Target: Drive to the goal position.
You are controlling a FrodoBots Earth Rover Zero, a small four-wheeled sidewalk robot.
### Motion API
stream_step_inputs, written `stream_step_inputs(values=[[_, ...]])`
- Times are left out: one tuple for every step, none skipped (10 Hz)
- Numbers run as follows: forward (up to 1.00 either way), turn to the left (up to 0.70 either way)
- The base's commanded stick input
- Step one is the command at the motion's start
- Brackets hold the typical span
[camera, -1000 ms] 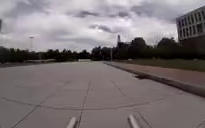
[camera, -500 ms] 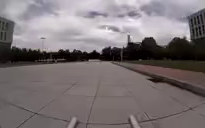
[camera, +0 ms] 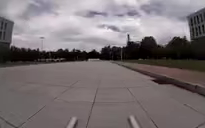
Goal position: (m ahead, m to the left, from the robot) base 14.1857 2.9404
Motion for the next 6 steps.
stream_step_inputs(values=[[0.70, 0.01], [0.70, 0.01], [0.70, 0.01], [0.70, 0.01], [0.70, 0.01], [0.70, 0.01]])
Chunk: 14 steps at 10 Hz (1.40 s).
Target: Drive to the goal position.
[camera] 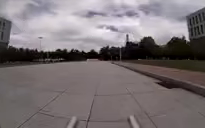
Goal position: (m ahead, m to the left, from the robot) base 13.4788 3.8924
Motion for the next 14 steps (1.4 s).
stream_step_inputs(values=[[0.70, 0.01], [0.70, 0.01], [0.70, 0.01], [0.70, 0.01], [0.70, 0.01], [0.70, 0.01], [0.70, 0.01], [0.70, 0.01], [0.70, 0.01], [0.70, 0.01], [0.70, 0.01], [0.70, 0.01], [0.70, 0.01], [0.70, 0.01]])
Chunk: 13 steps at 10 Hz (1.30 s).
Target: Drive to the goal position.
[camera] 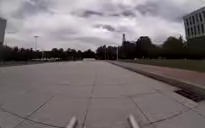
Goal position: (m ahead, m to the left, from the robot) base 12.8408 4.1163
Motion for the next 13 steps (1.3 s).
stream_step_inputs(values=[[0.70, 0.01], [0.70, 0.01], [0.70, 0.01], [0.70, 0.01], [0.70, 0.01], [0.70, 0.01], [0.70, 0.01], [0.70, 0.01], [0.70, 0.01], [0.70, 0.01], [0.70, 0.01], [0.70, 0.01], [0.70, 0.01]])
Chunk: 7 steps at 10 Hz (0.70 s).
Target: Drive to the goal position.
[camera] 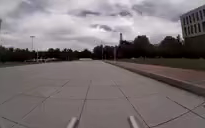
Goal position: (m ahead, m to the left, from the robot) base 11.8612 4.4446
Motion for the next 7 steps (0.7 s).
stream_step_inputs(values=[[0.70, 0.01], [0.70, 0.01], [0.70, 0.01], [0.70, 0.01], [0.70, 0.01], [0.70, 0.01], [0.70, 0.01]])
